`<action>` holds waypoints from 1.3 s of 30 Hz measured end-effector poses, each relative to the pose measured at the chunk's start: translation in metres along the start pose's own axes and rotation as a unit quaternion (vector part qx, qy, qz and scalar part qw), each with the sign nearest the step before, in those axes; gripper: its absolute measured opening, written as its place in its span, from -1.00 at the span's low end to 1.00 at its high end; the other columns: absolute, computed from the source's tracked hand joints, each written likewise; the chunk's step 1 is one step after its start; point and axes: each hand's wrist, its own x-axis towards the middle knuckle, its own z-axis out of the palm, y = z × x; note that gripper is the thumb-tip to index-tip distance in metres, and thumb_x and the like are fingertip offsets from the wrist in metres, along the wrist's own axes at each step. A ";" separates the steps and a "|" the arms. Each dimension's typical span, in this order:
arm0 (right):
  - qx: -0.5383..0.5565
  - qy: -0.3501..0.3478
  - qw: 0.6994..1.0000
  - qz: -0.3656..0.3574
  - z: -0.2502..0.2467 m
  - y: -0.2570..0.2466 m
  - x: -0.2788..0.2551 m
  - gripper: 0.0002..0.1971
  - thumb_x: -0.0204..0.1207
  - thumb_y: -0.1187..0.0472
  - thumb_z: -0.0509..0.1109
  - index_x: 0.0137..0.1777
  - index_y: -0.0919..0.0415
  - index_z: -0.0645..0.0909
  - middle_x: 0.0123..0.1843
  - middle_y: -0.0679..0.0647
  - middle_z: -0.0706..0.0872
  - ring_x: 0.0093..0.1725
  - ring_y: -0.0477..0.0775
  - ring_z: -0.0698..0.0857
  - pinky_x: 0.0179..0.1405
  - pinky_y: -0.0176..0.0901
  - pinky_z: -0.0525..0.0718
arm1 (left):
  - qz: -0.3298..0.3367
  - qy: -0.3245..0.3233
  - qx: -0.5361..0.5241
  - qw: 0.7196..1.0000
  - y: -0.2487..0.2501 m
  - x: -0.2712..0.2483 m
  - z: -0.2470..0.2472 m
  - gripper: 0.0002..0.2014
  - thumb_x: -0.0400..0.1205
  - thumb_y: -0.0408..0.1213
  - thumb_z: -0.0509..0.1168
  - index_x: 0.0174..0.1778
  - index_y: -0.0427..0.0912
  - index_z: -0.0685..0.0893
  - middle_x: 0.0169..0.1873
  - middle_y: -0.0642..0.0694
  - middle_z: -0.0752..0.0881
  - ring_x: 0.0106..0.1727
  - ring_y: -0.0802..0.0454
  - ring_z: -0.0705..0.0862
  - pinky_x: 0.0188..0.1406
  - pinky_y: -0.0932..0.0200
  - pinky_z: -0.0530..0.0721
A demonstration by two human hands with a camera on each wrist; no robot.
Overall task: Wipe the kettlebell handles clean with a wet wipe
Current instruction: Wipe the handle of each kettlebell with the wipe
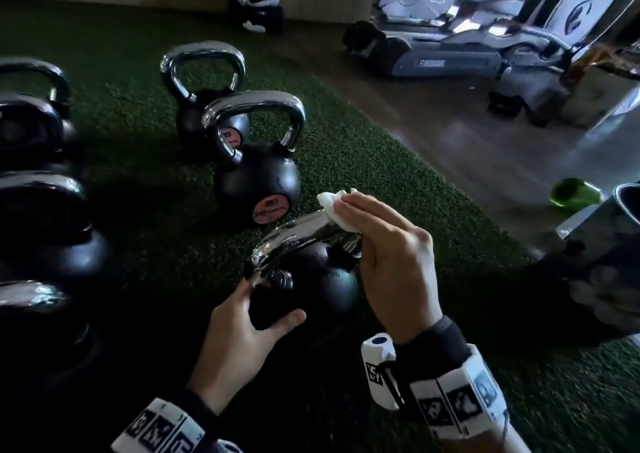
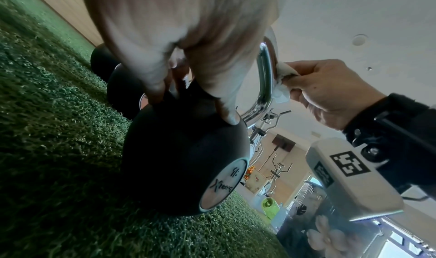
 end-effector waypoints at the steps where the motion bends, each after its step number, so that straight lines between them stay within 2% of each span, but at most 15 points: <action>1: -0.002 0.005 1.000 0.006 0.000 0.005 -0.001 -0.48 0.40 0.67 0.31 0.23 0.25 0.84 0.28 -0.09 0.74 0.31 -0.09 0.77 0.43 -0.20 0.69 | 0.003 -0.002 -0.002 1.000 0.000 -0.001 0.000 -0.41 0.28 0.21 0.60 0.23 0.27 0.63 0.06 0.35 0.73 0.08 0.77 0.56 0.08 0.78 0.42; 6: 0.012 0.058 0.983 0.175 -0.002 0.043 -0.003 -0.60 0.48 0.48 0.35 0.20 0.19 0.86 0.19 -0.08 0.84 0.18 -0.21 0.82 0.25 -0.09 0.79 | 0.012 0.002 -0.012 1.000 0.002 -0.001 0.000 -0.45 0.34 0.11 0.64 0.16 0.51 0.54 0.09 0.40 0.72 0.15 0.74 0.56 0.13 0.76 0.40; 11: 0.067 0.090 0.962 0.250 0.005 0.051 -0.016 -0.64 0.55 0.44 0.42 0.25 0.13 0.84 0.19 -0.05 0.87 0.18 -0.17 0.84 0.24 -0.11 0.79 | 0.023 0.007 -0.014 1.000 0.000 -0.002 0.002 -0.44 0.37 0.06 0.66 0.17 0.54 0.54 0.09 0.43 0.72 0.18 0.67 0.59 0.17 0.72 0.44; 14: 0.147 0.091 0.926 0.335 0.015 0.062 -0.022 -0.66 0.59 0.46 0.42 0.25 0.16 0.85 0.08 -0.05 0.91 0.01 -0.18 0.82 0.06 -0.17 0.81 | 0.015 0.009 -0.016 1.000 -0.001 -0.002 0.001 -0.51 0.34 0.13 0.65 0.12 0.44 0.59 0.05 0.40 0.76 0.15 0.61 0.64 0.20 0.57 0.55; 16: 0.167 0.072 0.908 0.377 0.021 0.063 -0.031 -0.75 0.64 0.43 0.41 0.09 0.17 0.88 -0.14 -0.17 0.88 -0.18 -0.28 0.74 -0.17 -0.33 0.72 | 0.021 0.008 -0.025 0.999 -0.002 -0.002 0.000 -0.48 0.31 0.19 0.62 0.15 0.46 0.59 0.06 0.45 0.76 0.15 0.57 0.66 0.19 0.55 0.57; 18: 0.117 0.025 0.919 0.375 0.021 0.066 -0.041 -0.80 0.66 0.25 0.44 -0.17 0.16 0.84 -0.40 -0.20 0.70 -0.36 -0.26 0.56 -0.38 -0.23 0.55 | 0.026 0.011 -0.022 0.999 0.000 -0.002 -0.002 -0.44 0.32 0.20 0.62 0.22 0.47 0.59 0.10 0.52 0.73 0.17 0.59 0.66 0.17 0.61 0.54; 20: 0.031 -0.035 0.932 0.360 0.016 0.071 -0.048 -0.77 0.62 0.11 0.46 -0.24 0.17 0.78 -0.50 -0.11 0.55 -0.42 -0.19 0.44 -0.42 -0.13 0.44 | 0.023 0.012 -0.001 1.000 -0.001 -0.002 -0.001 -0.41 0.37 0.24 0.60 0.31 0.36 0.61 0.11 0.47 0.75 0.19 0.56 0.66 0.22 0.52 0.58; 22: -0.032 -0.062 0.932 0.356 0.006 0.066 -0.053 -0.84 0.58 0.19 0.51 -0.22 0.16 0.80 -0.52 -0.14 0.55 -0.43 -0.25 0.49 -0.41 -0.15 0.50 | 0.012 -0.008 0.039 0.999 0.000 -0.005 -0.005 -0.41 0.45 0.22 0.57 0.39 0.33 0.58 0.14 0.43 0.74 0.21 0.54 0.65 0.21 0.52 0.57; 23: -0.027 -0.065 0.932 0.357 0.002 0.058 -0.056 -0.91 0.55 0.23 0.52 -0.16 0.12 0.84 -0.47 -0.20 0.65 -0.37 -0.29 0.60 -0.33 -0.18 0.62 | 0.005 -0.015 0.058 0.998 0.001 -0.008 -0.008 -0.43 0.49 0.19 0.56 0.41 0.34 0.57 0.13 0.44 0.73 0.20 0.54 0.65 0.16 0.57 0.54; 26: 0.085 -0.064 0.922 0.372 -0.006 0.028 -0.069 -0.76 0.47 0.37 0.55 0.01 0.04 0.90 -0.05 -0.14 0.89 -0.05 -0.08 0.87 0.03 0.12 0.84 | -0.018 0.009 0.039 0.999 0.000 -0.018 -0.022 -0.62 0.55 0.02 0.55 0.29 0.21 0.73 -0.05 0.41 0.82 0.04 0.54 0.74 0.01 0.66 0.55; 30: 0.205 -0.163 0.898 0.353 -0.008 -0.020 -0.072 -0.58 0.46 0.55 0.56 0.01 -0.05 0.91 -0.05 -0.04 0.91 -0.07 -0.02 0.88 -0.03 -0.09 0.81 | -0.047 0.005 -0.131 0.990 0.013 -0.037 -0.033 -0.78 0.64 0.10 0.44 0.11 0.15 0.86 -0.09 0.13 0.90 0.01 0.16 0.88 0.12 0.22 0.77; 32: 0.251 -0.191 0.882 0.349 -0.009 -0.039 -0.066 -0.64 0.46 0.48 0.60 -0.01 -0.05 0.91 -0.10 0.00 0.93 -0.10 0.04 0.90 -0.05 -0.11 0.83 | -0.054 -0.039 -0.219 0.973 0.028 -0.044 -0.031 -0.78 0.73 0.12 0.33 0.07 0.24 0.89 -0.02 0.04 0.91 0.08 0.07 0.88 0.13 0.18 0.78; 34: 0.257 -0.196 0.882 0.344 -0.007 -0.045 -0.063 -0.75 0.41 0.41 0.67 -0.07 0.01 0.90 -0.15 0.04 0.92 -0.13 0.13 0.90 -0.03 0.06 0.86 | -0.097 -0.090 -0.321 0.938 0.039 -0.046 -0.026 -0.66 0.70 0.01 0.21 0.09 0.10 0.91 0.04 -0.10 0.90 0.12 -0.01 0.87 0.09 0.22 0.80; 36: 0.241 -0.177 0.895 0.332 -0.005 -0.047 -0.062 -0.76 0.32 0.37 0.74 -0.14 0.01 0.89 -0.15 0.03 0.90 -0.14 0.11 0.89 -0.02 0.17 0.85 | -0.139 -0.118 -0.391 0.902 0.048 -0.045 -0.022 -0.59 0.62 -0.02 0.21 0.13 -0.08 0.90 0.05 -0.22 0.89 0.10 -0.11 0.88 0.09 0.14 0.83; 39: 0.148 -0.117 0.928 0.321 0.000 -0.049 -0.063 -0.75 0.23 0.22 0.82 -0.25 -0.06 0.82 -0.23 -0.03 0.79 -0.29 -0.08 0.76 -0.27 0.03 0.77 | -0.165 -0.126 -0.437 0.875 0.052 -0.044 -0.016 -0.62 0.55 -0.07 0.30 0.16 -0.08 0.89 0.07 -0.22 0.88 0.10 -0.14 0.87 0.12 0.06 0.84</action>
